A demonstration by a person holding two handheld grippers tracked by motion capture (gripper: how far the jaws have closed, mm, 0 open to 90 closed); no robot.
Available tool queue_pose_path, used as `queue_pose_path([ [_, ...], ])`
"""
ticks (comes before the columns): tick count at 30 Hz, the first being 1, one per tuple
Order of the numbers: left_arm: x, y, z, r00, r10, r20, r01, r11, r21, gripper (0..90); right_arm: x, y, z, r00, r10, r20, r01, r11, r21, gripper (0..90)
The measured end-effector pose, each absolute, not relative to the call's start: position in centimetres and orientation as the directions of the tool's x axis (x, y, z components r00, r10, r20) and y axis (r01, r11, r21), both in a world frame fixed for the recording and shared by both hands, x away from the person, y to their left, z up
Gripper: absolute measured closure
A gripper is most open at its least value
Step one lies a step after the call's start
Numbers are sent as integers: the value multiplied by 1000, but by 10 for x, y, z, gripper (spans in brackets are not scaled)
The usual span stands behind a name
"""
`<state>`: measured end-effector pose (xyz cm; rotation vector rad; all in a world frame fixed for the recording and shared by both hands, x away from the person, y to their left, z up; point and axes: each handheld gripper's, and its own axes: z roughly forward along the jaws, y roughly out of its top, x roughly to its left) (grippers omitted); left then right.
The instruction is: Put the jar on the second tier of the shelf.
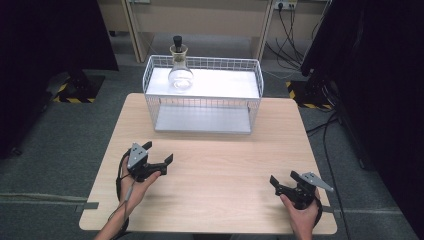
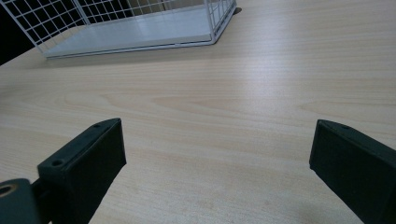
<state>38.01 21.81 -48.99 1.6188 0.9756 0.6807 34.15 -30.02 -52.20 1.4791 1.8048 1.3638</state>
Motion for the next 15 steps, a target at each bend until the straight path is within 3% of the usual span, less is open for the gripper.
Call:
queue_pose_path([
  [15,375,240,-513,441,894,-75,294,-65,954,47,342,-300,-522,-334,911,243,481,-57,875,38],
])
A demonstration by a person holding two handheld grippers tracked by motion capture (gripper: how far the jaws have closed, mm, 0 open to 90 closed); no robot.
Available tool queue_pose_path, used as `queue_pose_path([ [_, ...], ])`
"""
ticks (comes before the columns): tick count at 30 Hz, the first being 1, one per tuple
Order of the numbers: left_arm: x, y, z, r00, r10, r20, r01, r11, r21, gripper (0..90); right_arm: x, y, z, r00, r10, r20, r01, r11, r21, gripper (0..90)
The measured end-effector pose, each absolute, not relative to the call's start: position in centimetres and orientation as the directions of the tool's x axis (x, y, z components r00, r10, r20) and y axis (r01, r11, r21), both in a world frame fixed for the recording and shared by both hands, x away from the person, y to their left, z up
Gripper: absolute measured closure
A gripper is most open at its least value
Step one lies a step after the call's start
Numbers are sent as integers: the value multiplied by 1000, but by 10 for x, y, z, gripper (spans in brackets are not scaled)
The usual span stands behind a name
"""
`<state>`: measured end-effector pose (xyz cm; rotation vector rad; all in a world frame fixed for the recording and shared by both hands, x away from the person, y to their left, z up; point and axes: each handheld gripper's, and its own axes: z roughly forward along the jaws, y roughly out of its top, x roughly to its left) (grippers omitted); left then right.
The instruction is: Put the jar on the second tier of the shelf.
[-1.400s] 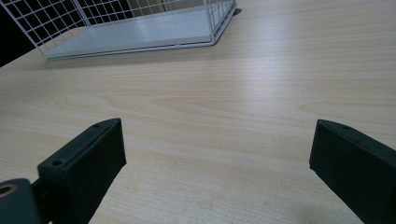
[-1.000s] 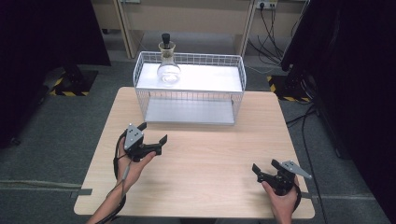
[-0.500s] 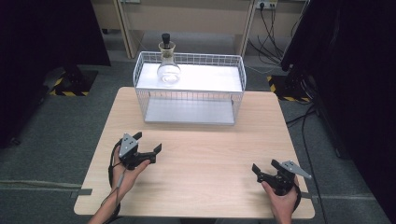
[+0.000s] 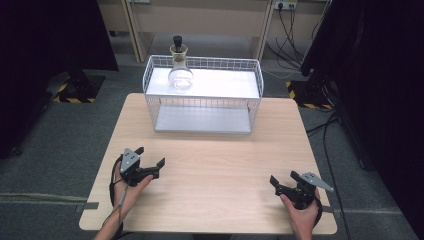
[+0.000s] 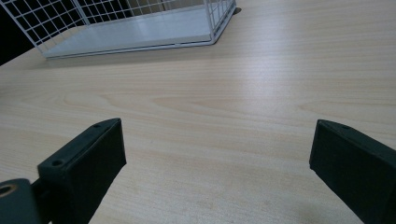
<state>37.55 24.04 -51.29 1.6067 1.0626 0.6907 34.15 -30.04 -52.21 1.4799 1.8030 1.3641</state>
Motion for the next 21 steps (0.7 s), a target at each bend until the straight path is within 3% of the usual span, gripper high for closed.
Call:
queue_pose_path([
  [21,372,248,-529,413,909,-60,306,-76,949,52,342,-300,-522,-335,910,245,488,-55,871,38],
])
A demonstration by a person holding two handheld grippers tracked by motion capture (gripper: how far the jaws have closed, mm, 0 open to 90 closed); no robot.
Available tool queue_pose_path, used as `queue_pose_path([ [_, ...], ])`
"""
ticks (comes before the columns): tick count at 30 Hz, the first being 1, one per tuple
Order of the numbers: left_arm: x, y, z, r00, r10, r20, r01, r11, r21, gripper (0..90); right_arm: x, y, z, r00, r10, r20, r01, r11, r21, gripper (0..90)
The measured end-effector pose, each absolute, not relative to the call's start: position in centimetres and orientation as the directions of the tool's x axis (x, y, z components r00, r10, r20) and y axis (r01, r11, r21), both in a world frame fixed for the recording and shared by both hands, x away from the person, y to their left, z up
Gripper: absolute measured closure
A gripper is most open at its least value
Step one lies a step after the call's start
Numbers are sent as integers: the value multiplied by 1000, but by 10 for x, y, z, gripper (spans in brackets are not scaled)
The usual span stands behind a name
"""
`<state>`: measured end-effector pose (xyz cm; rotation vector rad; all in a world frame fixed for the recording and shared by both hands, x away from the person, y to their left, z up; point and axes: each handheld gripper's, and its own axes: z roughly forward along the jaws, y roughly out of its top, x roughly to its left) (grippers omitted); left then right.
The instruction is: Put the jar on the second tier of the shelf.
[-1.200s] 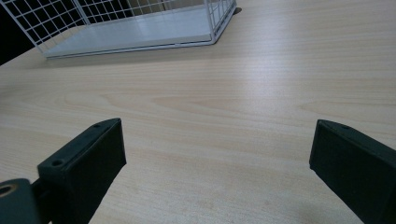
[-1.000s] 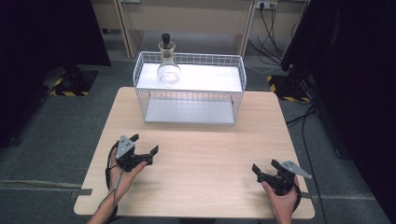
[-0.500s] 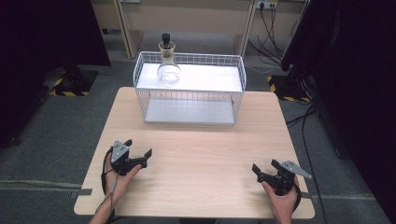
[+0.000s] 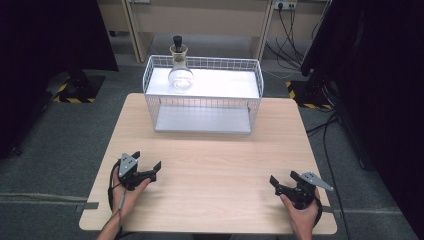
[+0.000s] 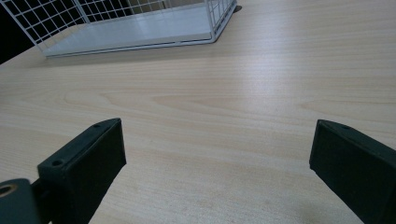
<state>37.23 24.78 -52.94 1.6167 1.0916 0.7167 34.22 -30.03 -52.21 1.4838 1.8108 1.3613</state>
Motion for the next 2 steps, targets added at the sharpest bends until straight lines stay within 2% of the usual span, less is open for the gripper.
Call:
queue_pose_path([
  [2,373,248,-529,409,910,-69,309,-67,949,52,342,-300,-522,-334,910,247,488,-57,871,38],
])
